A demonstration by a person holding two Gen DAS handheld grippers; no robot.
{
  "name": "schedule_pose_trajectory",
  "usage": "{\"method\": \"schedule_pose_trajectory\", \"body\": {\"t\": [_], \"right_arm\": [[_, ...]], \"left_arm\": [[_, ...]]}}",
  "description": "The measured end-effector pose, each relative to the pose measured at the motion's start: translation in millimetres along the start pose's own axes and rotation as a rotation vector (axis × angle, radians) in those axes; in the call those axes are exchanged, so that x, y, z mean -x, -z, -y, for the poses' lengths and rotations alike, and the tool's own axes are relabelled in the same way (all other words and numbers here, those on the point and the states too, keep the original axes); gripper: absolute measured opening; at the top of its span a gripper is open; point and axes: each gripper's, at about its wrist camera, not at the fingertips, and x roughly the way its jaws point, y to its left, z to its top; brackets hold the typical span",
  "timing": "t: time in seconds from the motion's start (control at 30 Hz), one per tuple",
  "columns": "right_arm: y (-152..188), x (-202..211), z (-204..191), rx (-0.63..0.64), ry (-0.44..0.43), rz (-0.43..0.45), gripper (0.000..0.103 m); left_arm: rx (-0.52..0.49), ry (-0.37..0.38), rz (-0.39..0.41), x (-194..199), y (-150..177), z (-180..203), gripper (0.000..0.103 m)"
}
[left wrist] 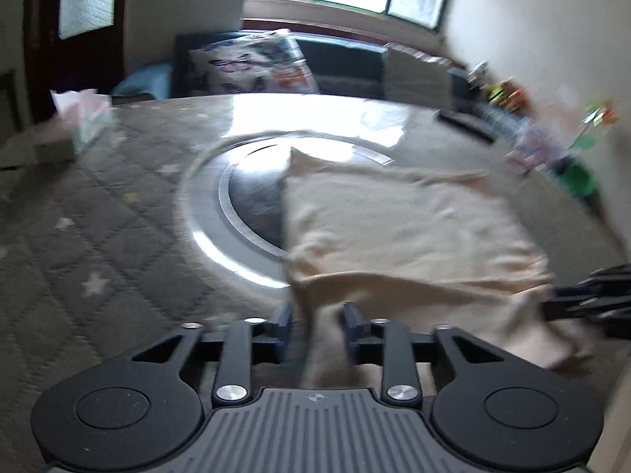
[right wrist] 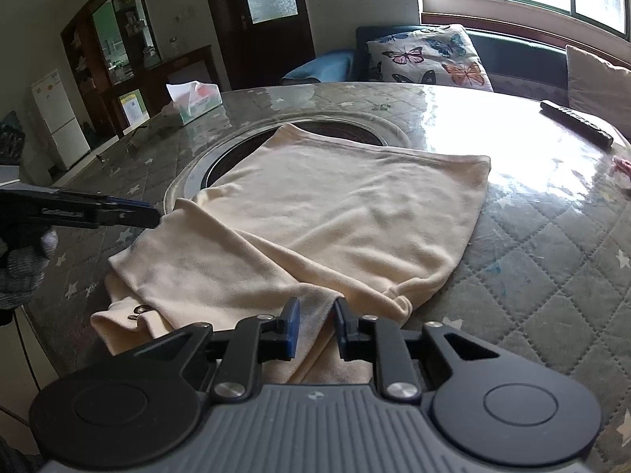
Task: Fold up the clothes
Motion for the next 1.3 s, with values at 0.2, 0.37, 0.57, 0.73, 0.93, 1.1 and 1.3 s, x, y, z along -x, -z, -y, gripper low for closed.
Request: {"method": "schedule_pose_trajectory", "body": {"t": [0.2,0.37,0.57,0.73,0.93,1.1,1.3], "right_arm": [[1,1,3,-0.003,0.001,0.002,0.019],[1,1,3,-0.009,0.001,0.010,0.019],[0,1,4,-0.014,0.001,0.010,0.019],[0,0,4,-0.012,0.004,0.019,0.019],[0,-1,4,-0.010,0.009,0.016,0.019],[0,-3,5,-0.021,0.015,0.020,0.019],[1,4,0,-0.005,0.025,0.060,0.008]], "left_arm": [[0.044,-0.028,-0.010,1,0,-22,0.010],[0.023,0.068,0.038,9,-8,-9,0.023],[-0.036,0.063,0.018,-10,-15,11,0.041],[0.010,0.025,0.003,-25,-17,-1,0.033],[-0.018,0.001,0.018,-22,-15,1,0.032],[-0.013,-0.009,0.023,-22,-14,3,0.032],[-0.007,-0.013,0.025,-20,-15,0,0.032]]}}
